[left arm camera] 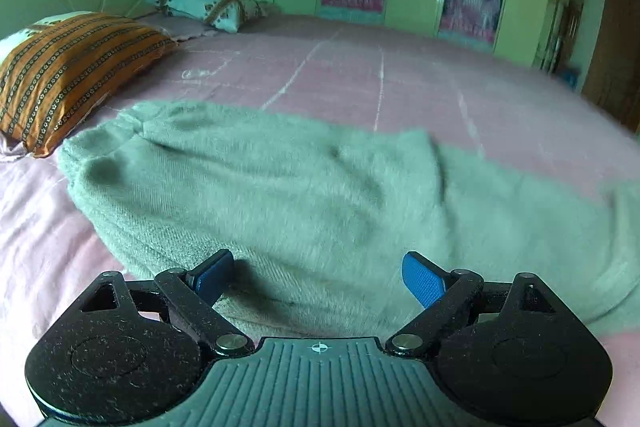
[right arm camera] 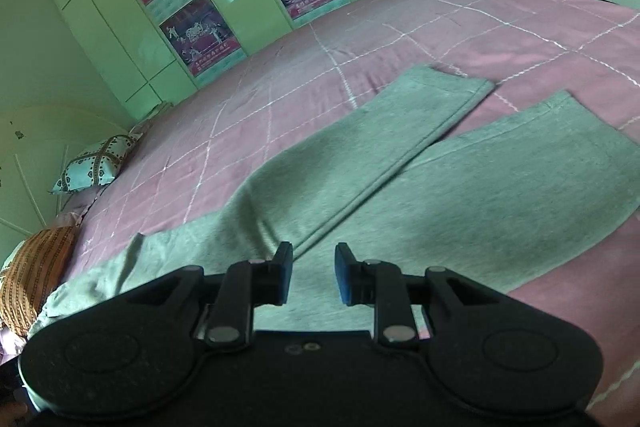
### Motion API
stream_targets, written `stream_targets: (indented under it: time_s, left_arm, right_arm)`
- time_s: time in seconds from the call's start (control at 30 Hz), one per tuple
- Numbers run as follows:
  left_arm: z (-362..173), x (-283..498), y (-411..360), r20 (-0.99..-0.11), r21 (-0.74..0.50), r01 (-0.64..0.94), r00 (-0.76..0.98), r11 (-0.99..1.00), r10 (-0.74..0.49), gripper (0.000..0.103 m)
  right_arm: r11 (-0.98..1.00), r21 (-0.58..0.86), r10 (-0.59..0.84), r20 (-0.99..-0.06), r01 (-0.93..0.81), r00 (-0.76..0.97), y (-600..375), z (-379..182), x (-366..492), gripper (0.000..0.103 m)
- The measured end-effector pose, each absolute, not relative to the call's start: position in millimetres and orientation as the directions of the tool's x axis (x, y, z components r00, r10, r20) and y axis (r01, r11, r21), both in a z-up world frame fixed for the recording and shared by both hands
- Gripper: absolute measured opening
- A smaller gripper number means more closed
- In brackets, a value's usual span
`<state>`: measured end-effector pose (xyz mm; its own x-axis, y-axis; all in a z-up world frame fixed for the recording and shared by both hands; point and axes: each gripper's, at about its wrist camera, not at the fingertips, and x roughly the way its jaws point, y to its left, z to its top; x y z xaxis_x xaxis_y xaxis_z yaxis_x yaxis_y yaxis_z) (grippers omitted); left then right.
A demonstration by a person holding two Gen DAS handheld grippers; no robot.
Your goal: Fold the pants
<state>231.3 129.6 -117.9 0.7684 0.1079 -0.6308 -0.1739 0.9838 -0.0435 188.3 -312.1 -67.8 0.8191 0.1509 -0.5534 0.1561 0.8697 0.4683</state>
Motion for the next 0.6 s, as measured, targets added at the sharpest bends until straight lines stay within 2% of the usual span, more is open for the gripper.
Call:
stream_targets:
  time_s: [0.13, 0.3, 0.53, 0.57, 0.6]
  left_arm:
    - [-127, 230, 118, -0.649, 0.028, -0.166, 0.747, 0.986, 0.144, 0.091]
    - [-128, 232, 119, -0.655, 0.004, -0.171, 0.744, 0.985, 0.132, 0.095]
    - [-132, 240, 122, -0.661, -0.021, -0.156, 0.743, 0.987, 0.104, 0.099]
    - [-132, 240, 122, -0.662, -0.024, -0.155, 0.743, 0.988, 0.101, 0.1]
    - [-132, 240, 122, -0.663, -0.026, -0.154, 0.743, 0.988, 0.098, 0.1]
  right_arm:
    - [0.857, 0.49, 0.165, -0.554, 0.16, 0.816, -322, -76, 199, 0.016]
    - [0.84, 0.511, 0.161, -0.557, 0.183, 0.815, -338, -87, 227, 0.018]
    - [0.721, 0.643, 0.198, -0.55, 0.26, 0.812, -374, -115, 278, 0.019]
    - [0.7, 0.66, 0.201, -0.549, 0.273, 0.811, -378, -117, 283, 0.016]
    - [0.686, 0.669, 0.199, -0.552, 0.287, 0.81, -382, -118, 287, 0.006]
